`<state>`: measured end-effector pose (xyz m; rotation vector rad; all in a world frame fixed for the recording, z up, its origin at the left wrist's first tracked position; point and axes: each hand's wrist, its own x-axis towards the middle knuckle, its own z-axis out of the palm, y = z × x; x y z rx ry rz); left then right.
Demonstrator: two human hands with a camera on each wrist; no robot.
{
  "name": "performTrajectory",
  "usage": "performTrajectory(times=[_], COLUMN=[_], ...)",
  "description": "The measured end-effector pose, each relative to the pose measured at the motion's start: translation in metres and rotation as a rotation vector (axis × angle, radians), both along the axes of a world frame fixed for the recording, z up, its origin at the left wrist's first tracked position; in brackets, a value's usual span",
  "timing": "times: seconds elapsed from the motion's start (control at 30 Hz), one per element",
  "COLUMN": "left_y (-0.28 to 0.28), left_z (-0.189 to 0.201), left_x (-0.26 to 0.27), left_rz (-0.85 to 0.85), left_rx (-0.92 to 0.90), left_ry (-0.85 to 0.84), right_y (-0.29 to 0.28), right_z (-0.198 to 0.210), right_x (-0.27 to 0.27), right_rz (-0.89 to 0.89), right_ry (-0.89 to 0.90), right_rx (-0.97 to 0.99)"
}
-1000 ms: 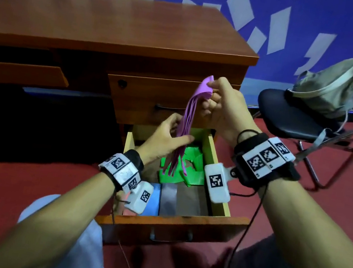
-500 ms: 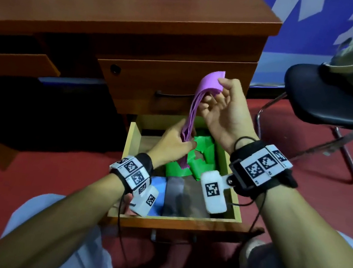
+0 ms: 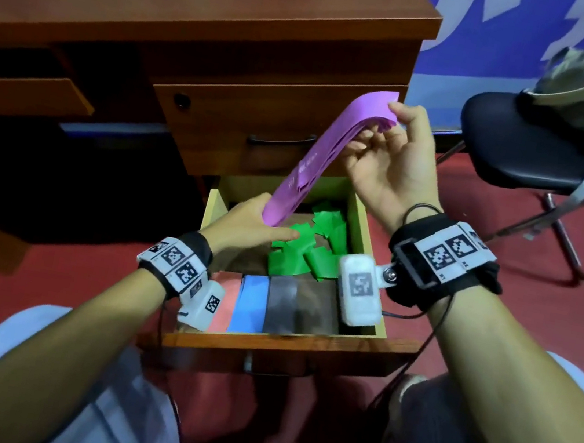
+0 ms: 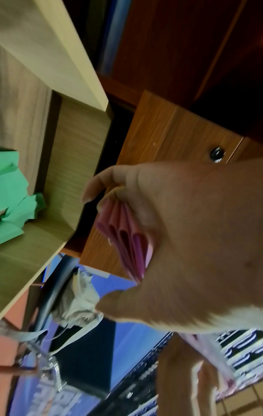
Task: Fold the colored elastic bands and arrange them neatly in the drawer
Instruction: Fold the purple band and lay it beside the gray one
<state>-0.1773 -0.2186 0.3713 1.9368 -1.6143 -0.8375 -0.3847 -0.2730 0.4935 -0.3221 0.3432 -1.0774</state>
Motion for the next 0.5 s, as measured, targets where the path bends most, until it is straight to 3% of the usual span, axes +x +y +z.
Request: performTrajectory(times=[0.2, 0.37, 0.5], left_y=[0.031, 0.057, 0.078], left_z=[0.020, 0.039, 0.045], left_x=[0.016, 0.032, 0.037], left_rz=[0.046, 0.244, 0.291], left_rx=[0.041, 0.113, 0.097], left_ry=[0.149, 0.743, 0.881], right_y=[-0.008, -0.002, 0.004], right_z=[-0.017, -0.029, -0.024], right_x=[-0.019, -0.027, -0.031], right_rz=[-0.004, 0.016, -0.005], right_ry=[0.092, 0.168, 0.159], right_rx=[-0.031, -0.062, -0.057])
